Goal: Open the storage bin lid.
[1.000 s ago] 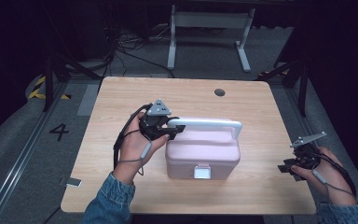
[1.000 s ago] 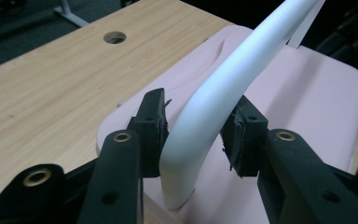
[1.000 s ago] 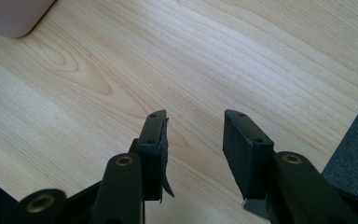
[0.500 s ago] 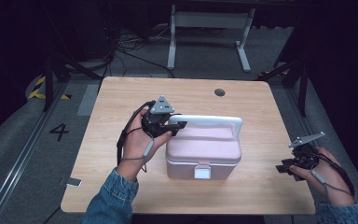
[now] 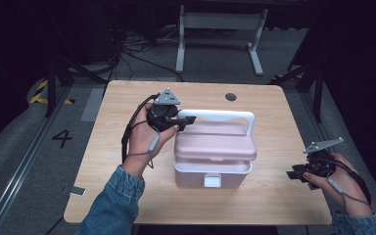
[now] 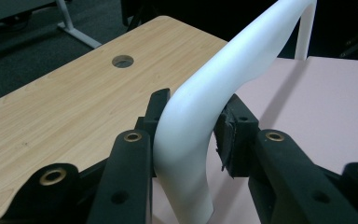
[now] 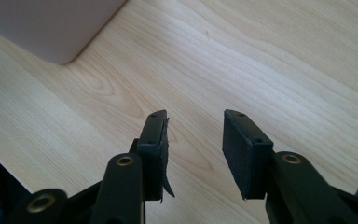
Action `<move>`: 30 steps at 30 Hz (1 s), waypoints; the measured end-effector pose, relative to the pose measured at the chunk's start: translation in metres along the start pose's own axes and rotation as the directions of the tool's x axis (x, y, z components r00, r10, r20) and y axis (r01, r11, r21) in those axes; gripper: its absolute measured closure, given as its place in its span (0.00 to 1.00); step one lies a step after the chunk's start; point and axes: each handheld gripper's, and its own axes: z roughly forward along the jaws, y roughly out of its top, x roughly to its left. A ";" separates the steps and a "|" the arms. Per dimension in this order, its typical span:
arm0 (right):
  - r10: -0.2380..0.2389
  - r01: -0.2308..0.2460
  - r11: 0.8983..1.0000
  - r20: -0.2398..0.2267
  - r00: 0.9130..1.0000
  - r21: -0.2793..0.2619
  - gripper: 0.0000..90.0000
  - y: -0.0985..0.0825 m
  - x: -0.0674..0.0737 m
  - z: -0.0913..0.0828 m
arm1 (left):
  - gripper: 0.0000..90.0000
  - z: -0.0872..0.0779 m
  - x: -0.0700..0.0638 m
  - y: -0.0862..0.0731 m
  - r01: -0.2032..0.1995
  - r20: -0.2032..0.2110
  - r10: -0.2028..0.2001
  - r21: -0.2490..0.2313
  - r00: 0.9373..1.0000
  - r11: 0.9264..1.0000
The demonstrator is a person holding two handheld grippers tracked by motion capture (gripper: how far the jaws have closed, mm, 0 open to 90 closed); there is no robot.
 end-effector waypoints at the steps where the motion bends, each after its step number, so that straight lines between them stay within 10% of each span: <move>1: -0.004 0.004 1.000 -0.001 1.000 -0.010 0.69 0.001 0.001 -0.001 | 0.77 0.001 0.002 0.001 -0.007 -0.001 0.007 -0.003 1.000 1.000; 10: -0.030 0.030 0.992 -0.003 1.000 -0.126 0.75 0.014 0.007 -0.011 | 0.78 0.005 0.013 0.011 0.022 0.008 -0.022 0.019 1.000 1.000; 22: -0.119 0.101 0.950 -0.043 0.992 -0.297 0.96 0.035 0.021 -0.024 | 0.78 0.010 0.025 0.020 0.044 0.017 -0.044 0.032 0.999 0.999; 30: -0.218 0.150 0.866 -0.089 0.972 -0.477 1.00 0.055 0.037 -0.030 | 0.79 0.010 0.027 0.026 0.043 0.015 -0.045 0.074 0.999 0.996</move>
